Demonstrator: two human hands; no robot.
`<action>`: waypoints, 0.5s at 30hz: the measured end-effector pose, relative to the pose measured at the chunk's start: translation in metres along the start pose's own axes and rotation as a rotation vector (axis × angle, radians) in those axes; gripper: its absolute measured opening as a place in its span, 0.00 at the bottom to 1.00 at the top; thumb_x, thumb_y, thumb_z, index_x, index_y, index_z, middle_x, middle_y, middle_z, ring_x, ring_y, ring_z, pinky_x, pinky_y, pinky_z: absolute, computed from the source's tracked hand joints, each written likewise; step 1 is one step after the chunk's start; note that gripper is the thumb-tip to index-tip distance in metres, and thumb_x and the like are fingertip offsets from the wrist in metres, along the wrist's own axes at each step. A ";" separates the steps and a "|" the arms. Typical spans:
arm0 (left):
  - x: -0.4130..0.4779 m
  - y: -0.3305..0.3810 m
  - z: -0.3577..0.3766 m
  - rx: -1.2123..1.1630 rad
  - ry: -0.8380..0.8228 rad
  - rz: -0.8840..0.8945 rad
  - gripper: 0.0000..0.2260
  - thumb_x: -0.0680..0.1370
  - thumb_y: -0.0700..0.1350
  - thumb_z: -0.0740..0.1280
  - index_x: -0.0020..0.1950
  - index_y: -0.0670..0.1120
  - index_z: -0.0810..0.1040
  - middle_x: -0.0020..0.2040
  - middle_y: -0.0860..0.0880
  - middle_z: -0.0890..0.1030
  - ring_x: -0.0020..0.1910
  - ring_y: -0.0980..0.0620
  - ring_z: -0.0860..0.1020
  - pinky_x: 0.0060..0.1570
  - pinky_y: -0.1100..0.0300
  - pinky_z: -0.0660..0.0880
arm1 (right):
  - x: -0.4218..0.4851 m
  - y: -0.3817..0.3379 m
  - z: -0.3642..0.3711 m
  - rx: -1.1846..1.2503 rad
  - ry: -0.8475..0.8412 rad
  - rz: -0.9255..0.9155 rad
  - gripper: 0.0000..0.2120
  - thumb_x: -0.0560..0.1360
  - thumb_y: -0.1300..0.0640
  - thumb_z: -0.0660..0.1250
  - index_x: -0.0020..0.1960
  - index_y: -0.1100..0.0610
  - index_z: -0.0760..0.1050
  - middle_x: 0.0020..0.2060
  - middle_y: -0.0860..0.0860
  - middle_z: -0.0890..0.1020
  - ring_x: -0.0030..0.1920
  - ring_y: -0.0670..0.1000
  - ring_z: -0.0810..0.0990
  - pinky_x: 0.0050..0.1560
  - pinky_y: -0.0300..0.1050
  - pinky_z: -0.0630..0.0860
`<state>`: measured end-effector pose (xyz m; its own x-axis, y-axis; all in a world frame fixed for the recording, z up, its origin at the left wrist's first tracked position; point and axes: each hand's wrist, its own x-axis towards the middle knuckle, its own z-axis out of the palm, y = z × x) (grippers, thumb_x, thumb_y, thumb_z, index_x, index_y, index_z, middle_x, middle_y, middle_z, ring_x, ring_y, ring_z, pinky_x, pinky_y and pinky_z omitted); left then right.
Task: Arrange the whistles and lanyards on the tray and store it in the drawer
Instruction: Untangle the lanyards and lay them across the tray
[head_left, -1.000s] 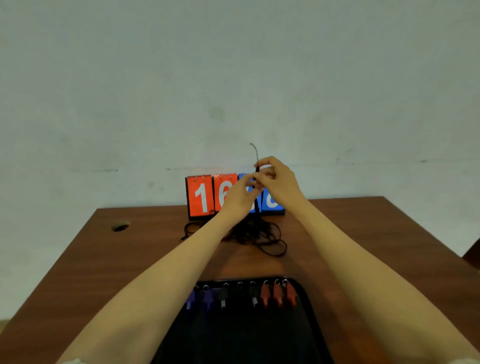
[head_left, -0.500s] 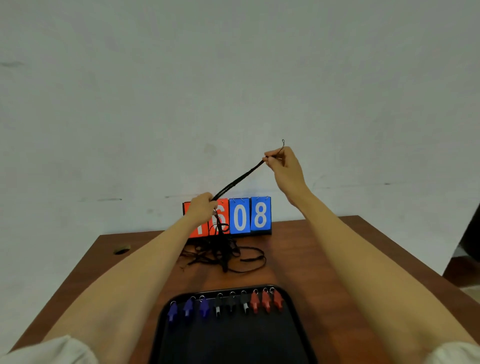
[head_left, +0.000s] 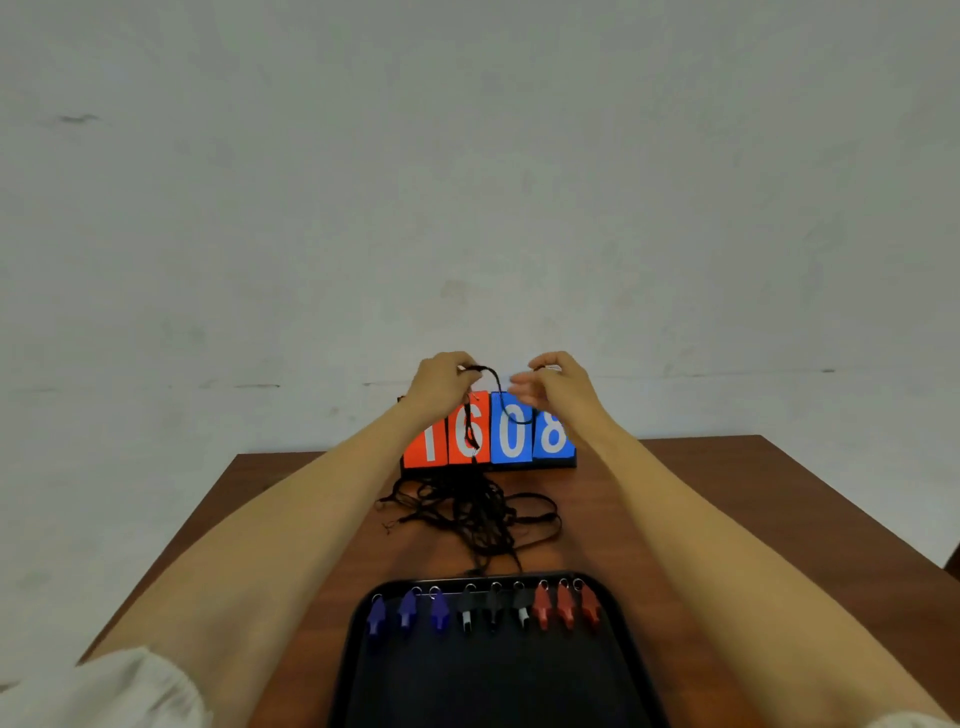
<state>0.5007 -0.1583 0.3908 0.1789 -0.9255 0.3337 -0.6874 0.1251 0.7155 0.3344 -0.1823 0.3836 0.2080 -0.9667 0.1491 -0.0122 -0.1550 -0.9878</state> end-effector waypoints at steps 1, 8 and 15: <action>0.001 -0.001 0.001 0.087 -0.031 0.051 0.09 0.79 0.42 0.62 0.55 0.39 0.79 0.43 0.42 0.80 0.37 0.50 0.76 0.42 0.58 0.75 | 0.004 0.001 0.004 -0.034 -0.041 -0.030 0.08 0.77 0.65 0.61 0.55 0.57 0.70 0.50 0.56 0.81 0.45 0.52 0.82 0.48 0.45 0.80; 0.005 0.000 -0.003 0.244 -0.009 0.211 0.11 0.80 0.42 0.60 0.55 0.40 0.79 0.45 0.46 0.79 0.41 0.51 0.74 0.38 0.63 0.67 | 0.022 0.011 0.020 -0.595 -0.099 -0.232 0.09 0.79 0.56 0.62 0.53 0.61 0.76 0.44 0.56 0.80 0.43 0.51 0.76 0.38 0.36 0.71; -0.002 -0.039 -0.024 0.513 -0.075 0.136 0.12 0.81 0.44 0.58 0.53 0.39 0.78 0.47 0.42 0.80 0.43 0.47 0.75 0.41 0.57 0.68 | 0.025 0.000 -0.007 -0.721 -0.005 -0.384 0.11 0.80 0.61 0.58 0.54 0.63 0.78 0.48 0.54 0.82 0.37 0.45 0.74 0.30 0.27 0.66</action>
<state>0.5442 -0.1525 0.3764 0.0266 -0.9386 0.3439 -0.9599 0.0721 0.2711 0.3324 -0.2076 0.3873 0.3301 -0.8189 0.4695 -0.5648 -0.5699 -0.5968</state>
